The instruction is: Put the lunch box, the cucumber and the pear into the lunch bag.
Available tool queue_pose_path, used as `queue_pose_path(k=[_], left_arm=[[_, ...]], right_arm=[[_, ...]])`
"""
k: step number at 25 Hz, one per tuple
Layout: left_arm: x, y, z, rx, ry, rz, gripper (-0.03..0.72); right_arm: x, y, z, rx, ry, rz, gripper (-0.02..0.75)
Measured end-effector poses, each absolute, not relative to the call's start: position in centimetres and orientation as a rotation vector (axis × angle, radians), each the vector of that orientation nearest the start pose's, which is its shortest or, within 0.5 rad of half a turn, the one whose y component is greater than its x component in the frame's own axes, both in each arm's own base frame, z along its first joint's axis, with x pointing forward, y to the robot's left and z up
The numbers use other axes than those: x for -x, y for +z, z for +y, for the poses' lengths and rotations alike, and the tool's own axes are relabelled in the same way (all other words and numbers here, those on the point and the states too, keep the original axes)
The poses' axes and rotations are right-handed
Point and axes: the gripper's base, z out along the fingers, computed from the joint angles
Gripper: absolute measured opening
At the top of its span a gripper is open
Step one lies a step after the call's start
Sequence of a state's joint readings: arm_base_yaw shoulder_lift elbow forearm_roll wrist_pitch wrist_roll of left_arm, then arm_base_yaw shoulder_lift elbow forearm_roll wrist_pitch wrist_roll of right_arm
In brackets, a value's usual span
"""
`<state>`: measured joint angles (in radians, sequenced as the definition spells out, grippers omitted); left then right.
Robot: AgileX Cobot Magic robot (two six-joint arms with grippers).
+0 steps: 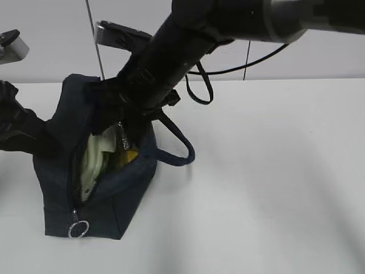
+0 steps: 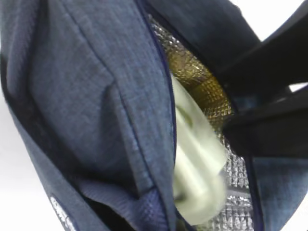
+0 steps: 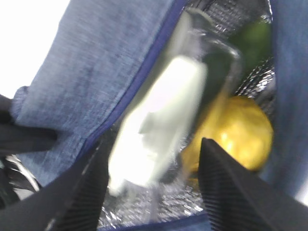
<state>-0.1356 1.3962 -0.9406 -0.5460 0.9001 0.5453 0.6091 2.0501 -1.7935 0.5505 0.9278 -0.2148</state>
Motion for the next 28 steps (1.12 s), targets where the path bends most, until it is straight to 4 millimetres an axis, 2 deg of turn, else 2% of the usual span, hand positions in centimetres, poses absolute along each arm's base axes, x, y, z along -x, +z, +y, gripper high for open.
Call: queue_pose_path(k=[6,10,17,22,24,28], left_arm=[[-25.4,26.1,-7.2,-0.539,-0.561,2.648,0.001],[-25.4,26.1,-7.2,-0.539,-0.557,2.646,0.001],[-25.5,26.1,-7.2,-0.538,-0.551,2.643,0.001],[-25.5,26.1,-7.2,-0.538,-0.551,2.643,0.001],[-25.5,26.1,-7.2,-0.538,-0.551,2.643,0.001],[-25.5,26.1,-7.2,-0.538,-0.551,2.643,0.001]], right_arm=[[-35.9,28.9,29.0,0.836,0.716,2.519,0.464],[-36.3,30.3,28.1,0.804,0.555,2.554,0.465],[-36.4,30.0,27.5,0.777,0.472,2.613,0.465],[-37.1,27.6,27.9,0.781,0.456,2.674,0.452],[-37.3,26.7,28.1,0.781,0.45,2.694,0.375],[-37.6,26.5,27.9,0.787,0.401,2.684,0.077]])
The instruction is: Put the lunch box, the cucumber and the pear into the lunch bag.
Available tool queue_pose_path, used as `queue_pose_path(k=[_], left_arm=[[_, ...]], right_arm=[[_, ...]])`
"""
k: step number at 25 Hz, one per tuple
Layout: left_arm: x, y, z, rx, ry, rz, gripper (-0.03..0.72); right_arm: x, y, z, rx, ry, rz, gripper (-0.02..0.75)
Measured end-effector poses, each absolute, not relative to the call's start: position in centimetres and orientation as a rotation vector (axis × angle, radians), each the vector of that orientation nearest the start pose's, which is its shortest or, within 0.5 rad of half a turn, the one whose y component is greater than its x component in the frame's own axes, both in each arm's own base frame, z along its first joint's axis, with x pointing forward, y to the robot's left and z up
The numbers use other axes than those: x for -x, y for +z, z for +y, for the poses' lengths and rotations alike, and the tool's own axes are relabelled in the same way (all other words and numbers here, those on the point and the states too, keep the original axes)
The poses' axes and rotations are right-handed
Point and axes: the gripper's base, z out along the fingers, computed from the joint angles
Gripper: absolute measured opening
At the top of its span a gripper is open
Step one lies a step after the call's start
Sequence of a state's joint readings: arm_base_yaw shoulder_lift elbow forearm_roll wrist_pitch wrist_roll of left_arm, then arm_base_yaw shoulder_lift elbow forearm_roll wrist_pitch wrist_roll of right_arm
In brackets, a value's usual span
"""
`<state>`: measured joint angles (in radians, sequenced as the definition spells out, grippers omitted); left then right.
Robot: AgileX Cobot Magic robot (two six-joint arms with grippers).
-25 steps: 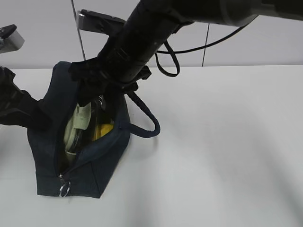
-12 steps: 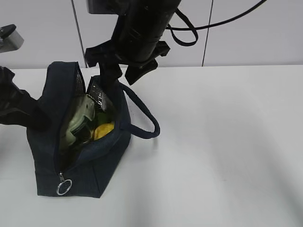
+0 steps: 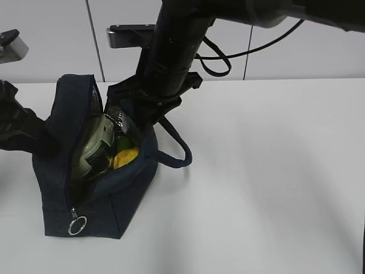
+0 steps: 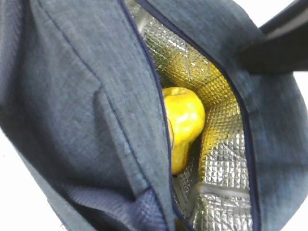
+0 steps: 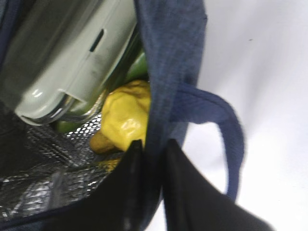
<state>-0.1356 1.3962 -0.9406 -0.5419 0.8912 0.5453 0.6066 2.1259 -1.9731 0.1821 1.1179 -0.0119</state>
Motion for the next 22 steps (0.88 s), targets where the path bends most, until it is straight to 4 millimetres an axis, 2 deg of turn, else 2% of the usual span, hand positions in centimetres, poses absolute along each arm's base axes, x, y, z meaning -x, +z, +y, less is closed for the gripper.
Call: queue_pose_path(k=[3,7,10,13,17,20,22], left_arm=[[-25.5,26.1,-7.2,-0.537,-0.551,2.642,0.001],[-26.2,26.0,-7.3,-0.539,-0.555,2.647,0.001],[-27.6,26.4,-7.7,-0.559,-0.57,2.649,0.001],[-28.9,26.9,-9.4,-0.619,-0.585,2.638,0.001],[-30.3,26.6,-12.6,-0.709,-0.609,2.642,0.001],[-30.5,26.1,-14.5,-0.756,-0.627,2.645,0.001],[-30.4,26.1,-14.8,-0.759,-0.635,2.642,0.003]], right_arm=[[-37.8,26.5,27.6,0.782,0.352,2.673,0.014],[-37.5,27.4,26.7,0.758,0.334,2.655,0.01],[-36.8,27.5,24.8,0.707,0.332,2.653,0.008],[-35.4,27.2,22.2,0.624,0.353,2.644,0.007],[-32.2,27.2,19.1,0.553,0.365,2.597,0.006],[-30.5,27.1,17.7,0.528,0.37,2.563,0.006],[-30.5,27.1,17.3,0.532,0.369,2.547,0.018]])
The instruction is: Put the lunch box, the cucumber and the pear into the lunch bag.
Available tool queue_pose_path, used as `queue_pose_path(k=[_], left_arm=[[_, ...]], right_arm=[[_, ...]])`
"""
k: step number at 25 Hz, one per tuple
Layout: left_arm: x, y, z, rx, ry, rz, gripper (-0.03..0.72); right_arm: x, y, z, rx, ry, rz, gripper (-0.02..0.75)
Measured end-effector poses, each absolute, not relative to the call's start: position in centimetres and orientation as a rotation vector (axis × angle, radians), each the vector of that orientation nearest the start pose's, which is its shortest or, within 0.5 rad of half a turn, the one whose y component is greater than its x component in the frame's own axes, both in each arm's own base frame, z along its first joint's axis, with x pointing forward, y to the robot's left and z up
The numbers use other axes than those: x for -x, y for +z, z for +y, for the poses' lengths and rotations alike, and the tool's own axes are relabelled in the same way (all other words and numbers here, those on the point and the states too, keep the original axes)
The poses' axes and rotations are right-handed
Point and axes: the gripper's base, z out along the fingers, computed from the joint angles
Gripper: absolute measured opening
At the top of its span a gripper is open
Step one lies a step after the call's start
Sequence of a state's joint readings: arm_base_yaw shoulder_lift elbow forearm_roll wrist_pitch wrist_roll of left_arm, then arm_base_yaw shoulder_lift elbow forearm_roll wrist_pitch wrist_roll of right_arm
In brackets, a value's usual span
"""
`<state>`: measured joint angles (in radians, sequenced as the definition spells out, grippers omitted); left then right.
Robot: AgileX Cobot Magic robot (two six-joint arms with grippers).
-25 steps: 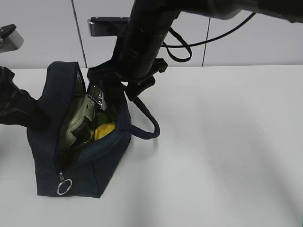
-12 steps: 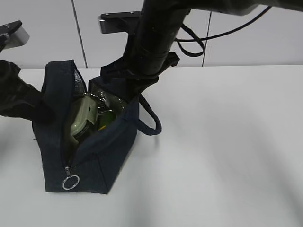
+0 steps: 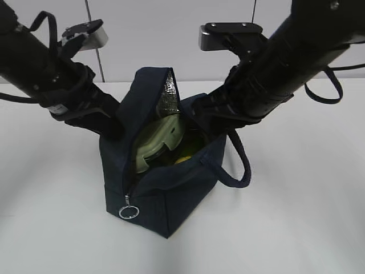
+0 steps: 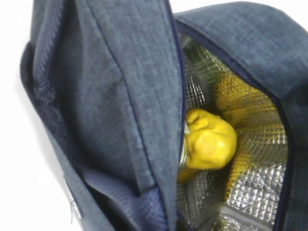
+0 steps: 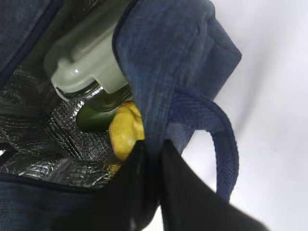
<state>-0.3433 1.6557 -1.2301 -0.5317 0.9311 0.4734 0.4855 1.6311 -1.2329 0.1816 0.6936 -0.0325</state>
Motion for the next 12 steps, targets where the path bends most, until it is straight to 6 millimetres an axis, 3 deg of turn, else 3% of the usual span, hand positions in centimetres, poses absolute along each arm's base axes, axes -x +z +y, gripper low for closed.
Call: queue_pose_path(k=[2,6,7,9,12], left_arm=[[-30.4,26.1,-14.8,-0.751,-0.638,2.643,0.033],[-30.3,26.4,-14.8,-0.752,-0.641,2.638,0.223],[-30.2,26.7,-14.8,-0.752,-0.64,2.63,0.284],[-29.9,27.5,-14.7,-0.749,-0.635,2.599,0.378],[-29.2,29.4,-14.3,-0.763,-0.609,2.501,0.423]], right_arm=[[-30.6,27.1,17.2,0.545,0.383,2.524,0.112],[-30.9,27.4,17.2,0.571,0.401,2.471,0.499],[-31.0,27.5,17.3,0.587,0.408,2.454,0.563],[-31.0,27.9,17.5,0.603,0.422,2.407,0.624],[-30.8,29.6,17.3,0.617,0.425,2.31,0.606]])
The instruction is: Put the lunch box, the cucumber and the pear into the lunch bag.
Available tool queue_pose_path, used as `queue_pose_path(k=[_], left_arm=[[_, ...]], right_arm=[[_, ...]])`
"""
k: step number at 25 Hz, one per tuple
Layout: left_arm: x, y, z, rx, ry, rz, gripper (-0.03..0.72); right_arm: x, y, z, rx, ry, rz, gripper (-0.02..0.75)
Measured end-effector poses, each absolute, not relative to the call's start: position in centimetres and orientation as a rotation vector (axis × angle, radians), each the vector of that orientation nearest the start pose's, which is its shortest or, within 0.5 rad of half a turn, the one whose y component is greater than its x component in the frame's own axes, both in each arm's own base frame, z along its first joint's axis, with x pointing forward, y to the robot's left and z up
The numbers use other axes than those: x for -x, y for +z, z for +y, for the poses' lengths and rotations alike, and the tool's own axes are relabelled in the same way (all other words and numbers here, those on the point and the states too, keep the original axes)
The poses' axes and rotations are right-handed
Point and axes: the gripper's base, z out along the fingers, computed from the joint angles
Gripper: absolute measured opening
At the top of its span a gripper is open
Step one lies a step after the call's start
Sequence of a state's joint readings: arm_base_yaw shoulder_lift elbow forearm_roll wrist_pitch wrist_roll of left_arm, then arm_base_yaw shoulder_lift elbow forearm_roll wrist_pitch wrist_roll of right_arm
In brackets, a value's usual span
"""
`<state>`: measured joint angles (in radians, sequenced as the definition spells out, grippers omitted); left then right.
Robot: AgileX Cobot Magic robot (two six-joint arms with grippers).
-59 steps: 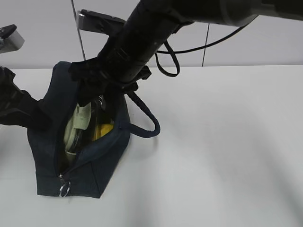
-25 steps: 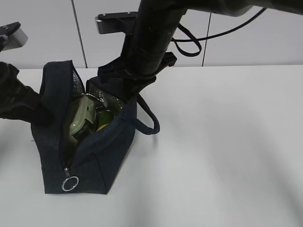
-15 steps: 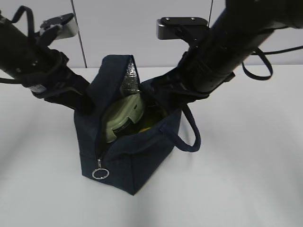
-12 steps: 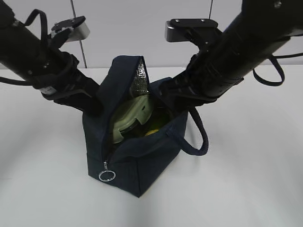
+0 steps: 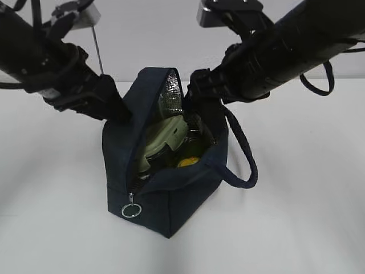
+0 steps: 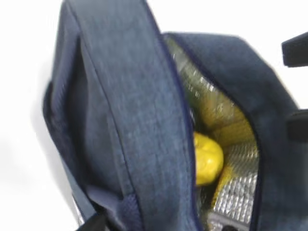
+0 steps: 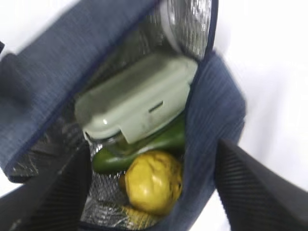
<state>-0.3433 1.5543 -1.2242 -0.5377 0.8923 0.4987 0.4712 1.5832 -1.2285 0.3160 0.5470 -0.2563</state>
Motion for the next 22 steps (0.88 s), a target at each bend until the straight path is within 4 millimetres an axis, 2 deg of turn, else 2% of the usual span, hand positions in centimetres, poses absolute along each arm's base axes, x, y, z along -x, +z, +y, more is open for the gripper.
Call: queue_pose_path(k=[3,7,11,14,19,22], left_arm=[[-27.7,31.2,-13.6,-0.746,-0.58,2.363,0.432],[-24.9,31.3,-12.3,-0.699,-0.531,2.212,0.435],[-22.1,30.1,-10.8,-0.648,-0.476,2.118,0.435],[-20.3,29.4,-9.8,-0.604,-0.439,2.063,0.435],[-18.3,28.8,-8.8,-0.578,-0.412,2.026,0.435],[-17.8,29.2,-8.6,-0.568,-0.404,1.998,0.429]], right_arm=[[-30.1,31.4,17.0,0.648,0.421,2.213,0.587],[-28.0,32.0,16.2,0.622,0.456,2.107,0.58],[-24.9,29.8,16.3,0.675,0.427,2.01,0.579],[-21.6,27.6,18.0,0.779,0.423,1.942,0.577],[-16.1,24.1,20.5,0.938,0.454,1.844,0.549],[-14.3,22.5,21.4,0.947,0.469,1.808,0.503]])
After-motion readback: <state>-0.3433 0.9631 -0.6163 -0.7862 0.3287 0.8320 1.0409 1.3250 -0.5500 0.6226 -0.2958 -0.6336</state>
